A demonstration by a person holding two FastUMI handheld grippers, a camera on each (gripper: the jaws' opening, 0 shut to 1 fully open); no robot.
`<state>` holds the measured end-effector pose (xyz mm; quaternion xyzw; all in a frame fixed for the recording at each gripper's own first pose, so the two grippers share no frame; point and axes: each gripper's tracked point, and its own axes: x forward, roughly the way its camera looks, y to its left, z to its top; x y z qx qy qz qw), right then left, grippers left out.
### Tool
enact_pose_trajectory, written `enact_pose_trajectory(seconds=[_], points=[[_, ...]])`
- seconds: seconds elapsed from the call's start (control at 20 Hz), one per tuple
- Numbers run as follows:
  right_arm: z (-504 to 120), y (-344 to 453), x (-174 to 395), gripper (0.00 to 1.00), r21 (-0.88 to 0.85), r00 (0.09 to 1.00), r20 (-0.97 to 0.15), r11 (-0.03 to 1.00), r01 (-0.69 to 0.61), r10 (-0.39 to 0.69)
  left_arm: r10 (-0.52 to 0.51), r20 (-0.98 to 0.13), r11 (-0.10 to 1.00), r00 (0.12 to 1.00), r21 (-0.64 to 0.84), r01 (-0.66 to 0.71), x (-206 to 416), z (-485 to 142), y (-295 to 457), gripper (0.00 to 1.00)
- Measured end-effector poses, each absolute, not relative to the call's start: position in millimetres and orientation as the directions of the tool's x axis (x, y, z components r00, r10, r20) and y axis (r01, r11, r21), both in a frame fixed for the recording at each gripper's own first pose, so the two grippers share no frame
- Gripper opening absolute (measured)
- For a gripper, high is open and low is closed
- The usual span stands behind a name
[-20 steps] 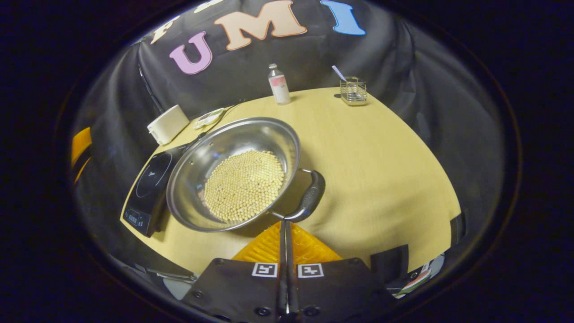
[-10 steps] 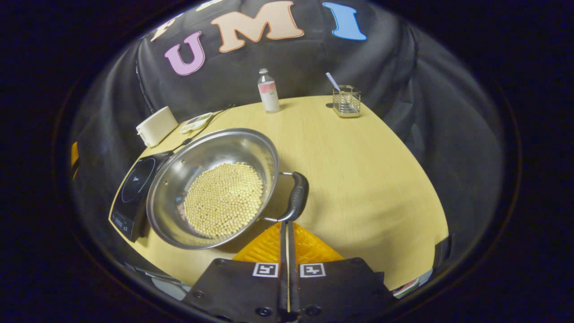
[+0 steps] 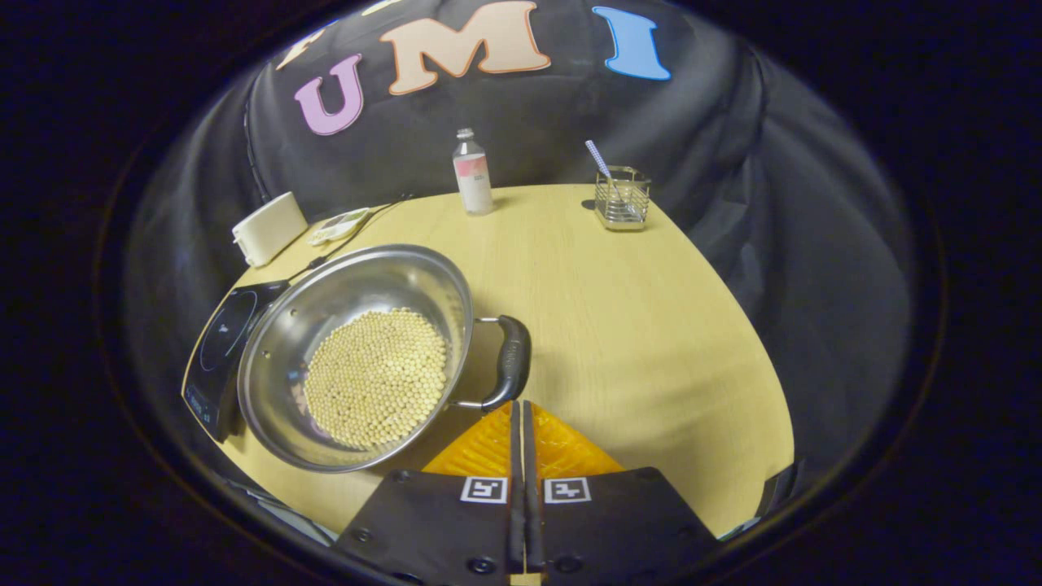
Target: First push the handle of the pot to place it horizontally, then grasp the pot with both hands and set it on the induction cooktop.
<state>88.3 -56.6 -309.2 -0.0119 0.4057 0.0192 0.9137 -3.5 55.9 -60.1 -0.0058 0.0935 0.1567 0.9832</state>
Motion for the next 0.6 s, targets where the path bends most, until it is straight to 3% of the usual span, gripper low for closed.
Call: enact_pose_trajectory(seconds=[0.3,0.45,0.6], points=[[-295.4,-59.4,87.6,0.03,0.004,0.690,-0.723,0.999,-0.054,0.040,0.306,-0.177,0.950,0.936,-0.011,-0.312,0.2,-59.6,50.1,0.98],[-277.6,-59.0,88.2,0.03,0.020,0.718,-0.694,0.998,-0.055,0.054,0.287,-0.121,0.956,0.950,-0.022,-0.292,8.6,-50.9,42.8,0.97],[-271.4,-55.9,89.2,0.00,0.042,0.730,-0.681,0.998,-0.050,0.065,0.258,-0.115,0.966,0.959,0.030,-0.256,21.3,-59.3,39.6,0.98]])
